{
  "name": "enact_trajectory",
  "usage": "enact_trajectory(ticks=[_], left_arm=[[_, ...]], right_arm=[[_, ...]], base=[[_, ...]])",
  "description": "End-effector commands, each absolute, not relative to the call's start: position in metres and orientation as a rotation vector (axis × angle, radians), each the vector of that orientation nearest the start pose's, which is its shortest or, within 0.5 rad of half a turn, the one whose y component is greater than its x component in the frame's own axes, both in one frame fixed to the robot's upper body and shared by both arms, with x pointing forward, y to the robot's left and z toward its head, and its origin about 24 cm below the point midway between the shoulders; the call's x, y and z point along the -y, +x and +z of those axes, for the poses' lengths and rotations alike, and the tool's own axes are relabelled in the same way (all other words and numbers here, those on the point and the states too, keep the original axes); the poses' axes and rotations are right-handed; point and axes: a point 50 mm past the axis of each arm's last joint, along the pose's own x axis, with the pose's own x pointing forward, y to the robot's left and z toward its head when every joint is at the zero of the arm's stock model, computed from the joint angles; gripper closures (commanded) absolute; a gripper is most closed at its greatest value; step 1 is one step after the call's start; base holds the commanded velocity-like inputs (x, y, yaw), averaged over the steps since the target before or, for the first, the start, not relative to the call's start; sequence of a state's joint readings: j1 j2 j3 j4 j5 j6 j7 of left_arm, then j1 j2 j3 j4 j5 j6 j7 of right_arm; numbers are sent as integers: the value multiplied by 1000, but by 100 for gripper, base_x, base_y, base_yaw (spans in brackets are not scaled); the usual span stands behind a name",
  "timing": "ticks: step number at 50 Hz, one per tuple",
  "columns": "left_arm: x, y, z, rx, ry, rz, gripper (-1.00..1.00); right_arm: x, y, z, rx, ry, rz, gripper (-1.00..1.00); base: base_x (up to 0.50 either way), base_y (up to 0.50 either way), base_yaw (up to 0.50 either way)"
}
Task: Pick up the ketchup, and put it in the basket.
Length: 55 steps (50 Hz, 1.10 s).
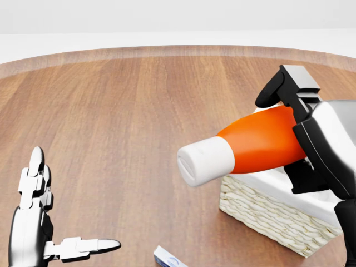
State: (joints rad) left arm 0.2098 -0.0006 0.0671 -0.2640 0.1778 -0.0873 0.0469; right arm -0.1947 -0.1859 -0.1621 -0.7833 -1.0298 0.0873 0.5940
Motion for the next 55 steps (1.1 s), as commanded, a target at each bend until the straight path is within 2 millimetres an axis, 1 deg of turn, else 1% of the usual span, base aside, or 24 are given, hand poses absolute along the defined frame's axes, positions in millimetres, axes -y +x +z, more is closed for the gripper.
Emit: enact_trajectory(ticks=[1,4,6,9,12,17,20,30,45,55], left_arm=[[-173,209,61,124,201,147,-100],[-174,209,62,128,200,147,-100],[-175,209,62,129,199,149,-100],[-176,210,58,110,197,153,-100],[-177,211,57,107,197,156,-100],[-177,211,56,103,199,158,-100],[-177,211,56,104,198,159,-100],[-177,212,55,98,202,160,-100],[-179,212,56,105,196,162,-100],[-180,213,55,100,197,164,-100]], right_arm=[[205,241,236,294,-1397,-187,100],[211,246,235,267,-1407,-192,100],[216,254,235,239,-1421,-199,100],[221,262,234,210,-1435,-202,100],[223,267,232,192,-1441,-200,100],[226,274,237,174,-1457,-202,100],[230,280,234,151,-1458,-198,100],[235,290,232,85,-1508,-199,100],[245,297,227,23,-1524,-205,100],[256,301,219,-29,-1527,-217,100]], base=[[0,0,0],[0,0,0],[0,0,0],[0,0,0],[0,0,0],[0,0,0],[0,0,0],[0,0,0],[0,0,0],[0,0,0]])
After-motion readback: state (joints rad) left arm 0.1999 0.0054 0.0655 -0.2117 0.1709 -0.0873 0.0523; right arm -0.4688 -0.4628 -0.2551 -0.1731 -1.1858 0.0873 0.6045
